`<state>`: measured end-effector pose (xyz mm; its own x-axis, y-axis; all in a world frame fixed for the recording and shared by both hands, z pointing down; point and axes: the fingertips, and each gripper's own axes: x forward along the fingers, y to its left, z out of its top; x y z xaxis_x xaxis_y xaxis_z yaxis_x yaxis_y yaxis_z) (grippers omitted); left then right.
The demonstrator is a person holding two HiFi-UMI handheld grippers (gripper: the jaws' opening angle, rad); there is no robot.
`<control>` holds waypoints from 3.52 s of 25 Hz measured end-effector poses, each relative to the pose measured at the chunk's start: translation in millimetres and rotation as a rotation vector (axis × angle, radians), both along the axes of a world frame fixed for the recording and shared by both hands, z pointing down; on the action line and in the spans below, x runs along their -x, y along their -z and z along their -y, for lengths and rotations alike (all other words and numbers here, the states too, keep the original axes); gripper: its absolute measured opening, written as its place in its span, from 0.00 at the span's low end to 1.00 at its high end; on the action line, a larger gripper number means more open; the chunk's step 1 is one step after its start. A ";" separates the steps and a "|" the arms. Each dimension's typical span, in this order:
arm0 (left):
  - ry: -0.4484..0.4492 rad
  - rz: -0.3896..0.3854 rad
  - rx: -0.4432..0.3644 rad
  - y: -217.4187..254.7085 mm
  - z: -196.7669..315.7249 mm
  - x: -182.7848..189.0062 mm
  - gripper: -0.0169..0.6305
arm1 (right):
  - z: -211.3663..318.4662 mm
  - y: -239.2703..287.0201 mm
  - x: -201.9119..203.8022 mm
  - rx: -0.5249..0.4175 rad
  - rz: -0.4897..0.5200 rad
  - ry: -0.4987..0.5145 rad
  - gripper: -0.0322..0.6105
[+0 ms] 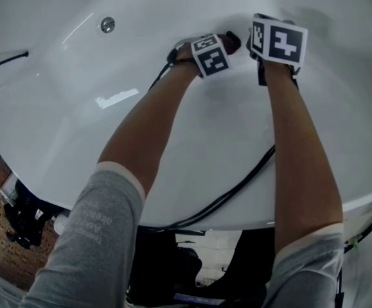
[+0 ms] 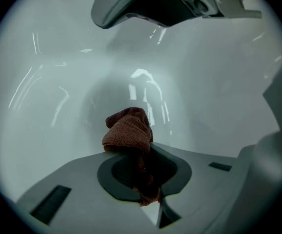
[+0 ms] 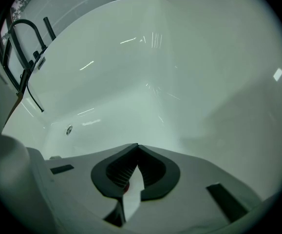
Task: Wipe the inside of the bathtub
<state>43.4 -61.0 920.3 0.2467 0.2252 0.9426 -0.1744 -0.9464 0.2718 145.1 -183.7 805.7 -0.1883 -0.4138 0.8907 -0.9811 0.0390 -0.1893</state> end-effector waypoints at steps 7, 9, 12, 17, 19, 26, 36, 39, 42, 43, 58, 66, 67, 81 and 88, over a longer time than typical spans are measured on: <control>-0.032 0.028 0.224 4.8 -61.3 5.0 0.08 | 0.6 -0.2 0.5 0.003 0.002 0.001 0.06; -0.050 0.021 0.237 5.6 -62.8 3.8 0.08 | 0.9 -1.3 -0.3 0.004 0.003 -0.002 0.06; -0.083 0.028 0.236 6.7 -60.6 1.1 0.08 | -0.5 -2.3 -0.9 0.003 0.001 0.004 0.06; -0.079 -0.117 0.342 24.2 -71.7 -22.4 0.07 | 3.0 0.9 8.2 -0.005 -0.001 0.033 0.06; -0.088 -0.130 0.363 34.8 -76.9 -23.2 0.06 | -0.5 4.2 13.7 -0.006 0.001 0.047 0.06; -0.080 -0.174 0.402 88.6 -86.3 -28.5 0.06 | -1.5 52.2 8.0 -0.034 -0.029 0.042 0.06; -0.020 -0.246 0.506 182.4 -104.0 -42.2 0.07 | 6.8 155.3 0.0 -0.115 -0.025 0.036 0.06; -0.032 -0.245 0.513 204.1 -107.1 -42.4 0.07 | 1.7 178.2 -6.7 -0.111 -0.044 0.028 0.06; -0.030 -0.244 0.517 225.7 -113.6 -43.8 0.07 | -10.0 199.5 -16.5 -0.098 -0.060 0.005 0.06; -0.029 -0.246 0.518 233.2 -116.5 -45.0 0.07 | -14.7 207.0 -20.2 -0.096 -0.065 -0.003 0.06; 0.007 -0.267 0.493 337.4 -141.7 -45.9 0.07 | -61.5 314.7 -29.5 -0.061 -0.067 -0.069 0.06; 0.025 -0.267 0.472 382.4 -152.7 -43.2 0.07 | -88.1 361.2 -30.4 -0.080 -0.090 -0.065 0.06; 0.027 -0.267 0.468 386.5 -153.6 -42.9 0.07 | -92.9 365.8 -30.3 -0.074 -0.089 -0.067 0.06; 0.155 -0.367 0.277 487.9 -142.6 -23.4 0.08 | -136.4 451.1 -21.4 -0.150 -0.042 -0.079 0.06; 0.320 -0.464 -0.040 560.2 -95.8 27.5 0.08 | -166.9 510.0 -14.3 -0.277 -0.031 -0.120 0.06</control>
